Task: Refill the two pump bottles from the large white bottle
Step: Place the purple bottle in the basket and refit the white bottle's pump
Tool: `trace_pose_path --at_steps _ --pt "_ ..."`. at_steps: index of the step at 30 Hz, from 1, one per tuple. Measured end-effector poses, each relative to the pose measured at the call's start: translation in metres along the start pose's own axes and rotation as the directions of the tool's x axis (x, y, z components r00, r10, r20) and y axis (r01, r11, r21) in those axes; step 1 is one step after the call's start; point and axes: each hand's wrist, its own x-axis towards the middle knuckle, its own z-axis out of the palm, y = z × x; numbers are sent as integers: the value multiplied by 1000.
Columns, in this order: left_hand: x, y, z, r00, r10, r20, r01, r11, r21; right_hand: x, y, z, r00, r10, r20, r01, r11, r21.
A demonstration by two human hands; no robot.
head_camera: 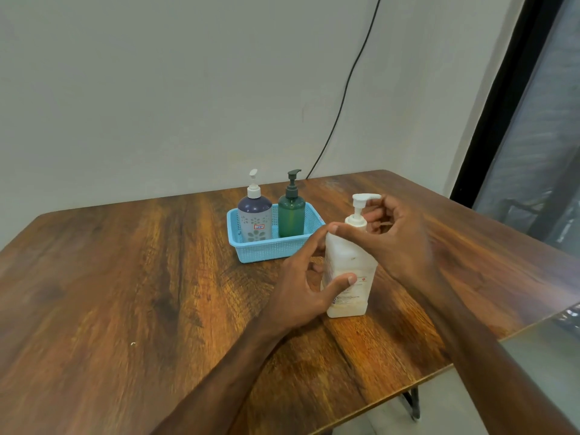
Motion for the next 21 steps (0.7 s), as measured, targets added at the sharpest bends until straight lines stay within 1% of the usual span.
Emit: trace_pose_path --at_steps 2,3,6,8,10,14,16,17,19,21 --pt "0 1 0 1000 -5 -2 5 1000 -12 0 0 1 1000 5 7 -5 999 -35" --pt "0 1 0 1000 -9 4 9 1000 -19 1 1 -1 999 7 41 -5 999 -34" --pt "1 -1 0 1000 -24 19 25 999 -26 4 5 -12 982 16 189 -25 999 46" --pt "1 -1 1 999 -35 23 36 999 -27 5 7 -19 974 17 225 -36 996 80" --pt "1 0 1 999 -34 18 34 999 -24 6 7 -20 978 7 209 -24 997 80" --pt "1 3 -1 1000 -28 7 28 1000 -1 2 0 -8 998 21 55 -24 998 64" --pt "0 3 -2 1000 -28 9 28 1000 3 -1 -2 -2 999 23 37 -24 999 33" --pt "0 4 -2 1000 -29 11 29 1000 1 -1 -3 -1 998 25 59 -25 1000 -4" --pt "0 3 -2 999 -43 20 43 999 -19 -1 -5 -4 989 36 147 -30 999 -42" --pt "0 2 -3 998 -56 30 57 998 -39 1 -4 -12 964 24 265 -24 1000 -6"
